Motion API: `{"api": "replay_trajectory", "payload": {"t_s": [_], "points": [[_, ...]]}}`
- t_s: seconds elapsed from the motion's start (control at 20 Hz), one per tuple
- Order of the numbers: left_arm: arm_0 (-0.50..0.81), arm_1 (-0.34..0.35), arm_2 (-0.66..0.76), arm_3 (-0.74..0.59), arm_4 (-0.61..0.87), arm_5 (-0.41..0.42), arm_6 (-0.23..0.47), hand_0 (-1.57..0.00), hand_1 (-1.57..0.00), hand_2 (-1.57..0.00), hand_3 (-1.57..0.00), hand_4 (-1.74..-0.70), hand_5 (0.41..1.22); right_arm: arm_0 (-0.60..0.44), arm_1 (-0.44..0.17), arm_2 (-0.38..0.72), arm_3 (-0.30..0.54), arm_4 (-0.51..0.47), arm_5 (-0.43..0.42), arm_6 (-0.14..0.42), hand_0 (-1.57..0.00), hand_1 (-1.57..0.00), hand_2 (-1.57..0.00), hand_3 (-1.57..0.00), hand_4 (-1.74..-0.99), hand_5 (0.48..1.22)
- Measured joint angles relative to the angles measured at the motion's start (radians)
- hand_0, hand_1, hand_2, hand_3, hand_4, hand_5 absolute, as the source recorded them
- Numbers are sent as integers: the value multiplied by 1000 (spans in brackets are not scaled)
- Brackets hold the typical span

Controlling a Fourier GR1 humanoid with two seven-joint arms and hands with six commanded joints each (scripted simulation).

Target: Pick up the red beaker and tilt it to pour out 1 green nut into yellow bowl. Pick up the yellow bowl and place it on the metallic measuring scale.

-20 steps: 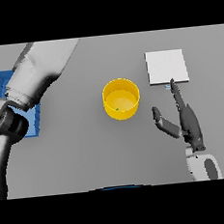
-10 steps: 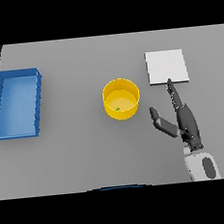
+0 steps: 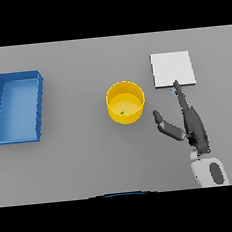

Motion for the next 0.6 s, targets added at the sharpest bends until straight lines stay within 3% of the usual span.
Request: {"api": "replay_trajectory", "payload": {"t_s": [0.25,0.5,0.6], "points": [[254,-49,15,-326,79,42,154,-1571,-1571,-1571,-1441,-1741,1221,9,-4,4,3,-1,9,-22,1,1,1,1,-1018,645],[428,-95,27,-536,111,88,196,-1571,-1571,-1571,-1512,-1741,1221,19,-4,0,10,-26,27,-45,1,1,1,1,-1004,648],[467,-112,30,-590,115,93,235,-1571,-1571,-1571,-1533,-1741,1173,20,-6,-7,9,-33,26,-45,1,1,1,1,-1006,647]]}}
